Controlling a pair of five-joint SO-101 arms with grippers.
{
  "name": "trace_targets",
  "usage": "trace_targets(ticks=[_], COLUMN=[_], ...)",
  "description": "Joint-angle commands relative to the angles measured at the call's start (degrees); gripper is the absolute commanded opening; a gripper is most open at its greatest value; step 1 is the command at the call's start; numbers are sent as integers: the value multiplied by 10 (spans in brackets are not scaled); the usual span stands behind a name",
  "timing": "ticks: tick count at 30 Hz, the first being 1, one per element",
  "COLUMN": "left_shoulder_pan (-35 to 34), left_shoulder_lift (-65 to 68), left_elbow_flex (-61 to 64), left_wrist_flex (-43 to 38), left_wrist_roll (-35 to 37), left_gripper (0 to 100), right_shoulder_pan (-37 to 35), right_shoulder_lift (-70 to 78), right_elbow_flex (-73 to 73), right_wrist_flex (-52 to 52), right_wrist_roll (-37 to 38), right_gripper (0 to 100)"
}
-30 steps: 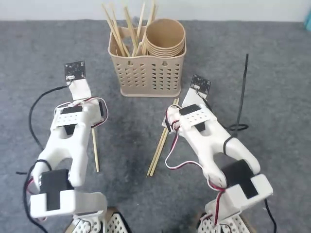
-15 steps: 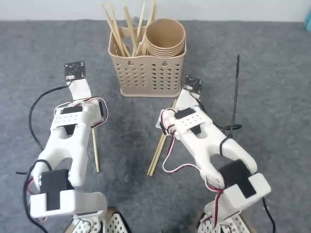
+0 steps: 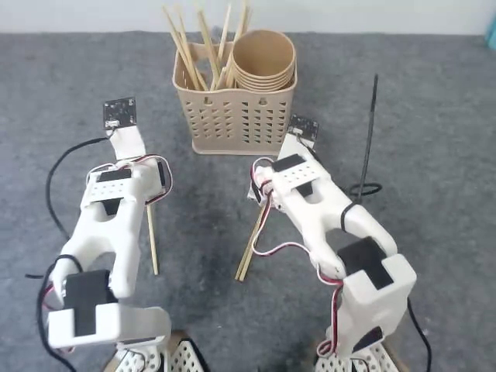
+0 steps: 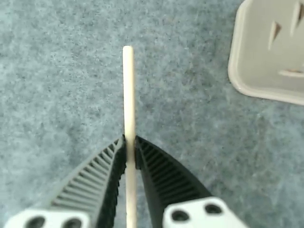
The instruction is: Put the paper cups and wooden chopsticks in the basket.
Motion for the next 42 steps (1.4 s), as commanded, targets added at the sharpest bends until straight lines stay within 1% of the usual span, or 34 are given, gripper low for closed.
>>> trace_targets(ticks=[1, 4, 6, 11, 17, 21, 24, 26, 29, 32, 36, 42], left_shoulder_pan=[-5, -5, -5, -5, -5, -5, -5, -5, -5, -1, 1, 18], left_shoulder_lift=[-4, -4, -4, -4, -4, -4, -13, -29, -68, -121, -187, -215], left_elbow_flex=[-24, -24, -24, -24, -24, -23, -20, -3, 41, 96, 158, 192], left_wrist_flex=[3, 3, 3, 3, 3, 3, 3, -2, -39, -80, -122, -155], left_wrist_roll=[-5, -5, -5, -6, -6, -6, -7, -7, -22, -41, -44, -47], left_gripper=[12, 12, 12, 12, 12, 12, 12, 12, 12, 12, 13, 13], right_shoulder_pan=[5, 6, 6, 11, 14, 15, 13, 12, 12, 10, -22, -48], right_shoulder_lift=[-3, -24, -49, -164, -389, -534, -614, -650, -671, -670, -654, -548], right_elbow_flex=[-10, -9, -9, 4, 56, 75, 98, 116, 137, 153, 172, 158], right_wrist_flex=[21, 54, 83, 154, 153, 103, 22, -54, -186, -312, -451, -683], right_wrist_roll=[7, 7, 20, 50, 105, 157, 218, 229, 244, 281, 372, 447], right_gripper=[9, 9, 9, 9, 9, 9, 9, 9, 9, 10, 11, 13])
